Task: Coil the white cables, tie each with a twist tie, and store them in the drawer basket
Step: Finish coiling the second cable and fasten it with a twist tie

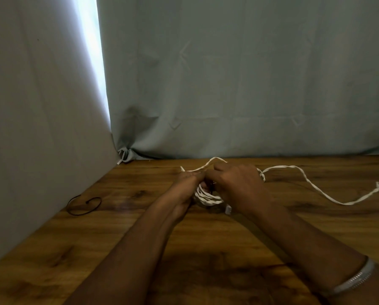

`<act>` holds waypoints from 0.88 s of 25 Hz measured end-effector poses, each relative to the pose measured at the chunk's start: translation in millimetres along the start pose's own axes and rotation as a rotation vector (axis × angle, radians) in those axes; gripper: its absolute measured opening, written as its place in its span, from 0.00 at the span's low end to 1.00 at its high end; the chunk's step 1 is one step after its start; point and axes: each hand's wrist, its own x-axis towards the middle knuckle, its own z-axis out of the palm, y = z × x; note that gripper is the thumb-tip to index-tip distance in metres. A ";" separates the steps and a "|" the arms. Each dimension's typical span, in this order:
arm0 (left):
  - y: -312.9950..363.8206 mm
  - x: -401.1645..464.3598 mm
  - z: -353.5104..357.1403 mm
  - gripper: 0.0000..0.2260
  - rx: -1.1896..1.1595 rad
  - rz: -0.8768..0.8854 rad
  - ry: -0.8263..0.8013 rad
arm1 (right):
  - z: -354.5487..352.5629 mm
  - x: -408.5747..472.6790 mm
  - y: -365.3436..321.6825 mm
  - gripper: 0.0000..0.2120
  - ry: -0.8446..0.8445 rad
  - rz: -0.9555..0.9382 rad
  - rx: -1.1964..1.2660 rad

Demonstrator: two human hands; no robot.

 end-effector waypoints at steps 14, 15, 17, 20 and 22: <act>-5.3 9.3 1.5 0.12 0.043 0.189 0.058 | 15.1 -6.7 16.2 0.03 0.146 0.428 0.562; -6.7 10.5 2.0 0.11 0.062 0.205 0.079 | 15.9 -6.8 14.3 0.03 0.152 0.477 0.637; -8.4 11.8 1.9 0.10 0.057 0.217 0.108 | 16.5 -6.5 11.4 0.08 0.157 0.525 0.723; -8.5 12.5 2.0 0.10 0.017 0.204 0.133 | 18.0 -4.3 14.1 0.05 0.119 0.469 0.710; -9.7 14.3 1.9 0.10 -0.002 0.210 0.151 | 18.5 -3.5 17.0 0.06 0.109 0.372 0.655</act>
